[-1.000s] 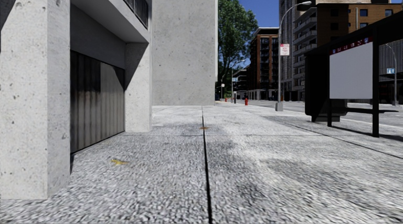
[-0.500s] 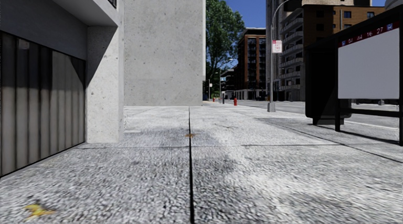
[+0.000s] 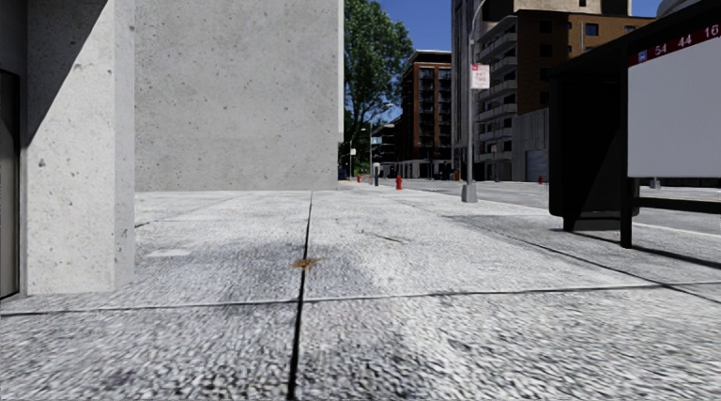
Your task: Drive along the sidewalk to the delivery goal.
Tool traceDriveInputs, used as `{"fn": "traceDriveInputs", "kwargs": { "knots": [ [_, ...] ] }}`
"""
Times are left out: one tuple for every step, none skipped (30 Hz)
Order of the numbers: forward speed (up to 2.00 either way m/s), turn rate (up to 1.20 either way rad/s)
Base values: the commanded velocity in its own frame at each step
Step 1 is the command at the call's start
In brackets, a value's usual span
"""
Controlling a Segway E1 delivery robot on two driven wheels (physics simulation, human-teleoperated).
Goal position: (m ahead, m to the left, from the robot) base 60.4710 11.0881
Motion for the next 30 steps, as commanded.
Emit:
{"fn": "traceDriveInputs", "kwargs": {
  "knots": [
    [2.0, -0.26],
    [2.0, -0.26],
    [2.0, -0.26],
    [2.0, -0.26],
    [2.0, -0.26],
    [2.0, -0.26],
    [2.0, -0.26],
    [2.0, -0.26],
    [2.0, -0.26],
    [2.0, -0.26],
    [2.0, -0.26],
    [2.0, -0.26],
    [2.0, -0.26],
    [2.0, -0.26],
    [2.0, -0.26],
    [2.0, -0.26],
    [2.0, -0.26],
    [2.0, -0.26],
    [2.0, -0.26],
    [2.0, -0.26],
    [2.0, -0.26],
    [2.0, -0.26],
    [2.0, -0.26],
    [2.0, -0.26],
    [2.0, -0.26],
    [2.0, -0.26],
    [2.0, -0.26],
    [2.0, -0.26],
    [2.0, -0.26],
    [2.0, -0.26]
  ]
}}
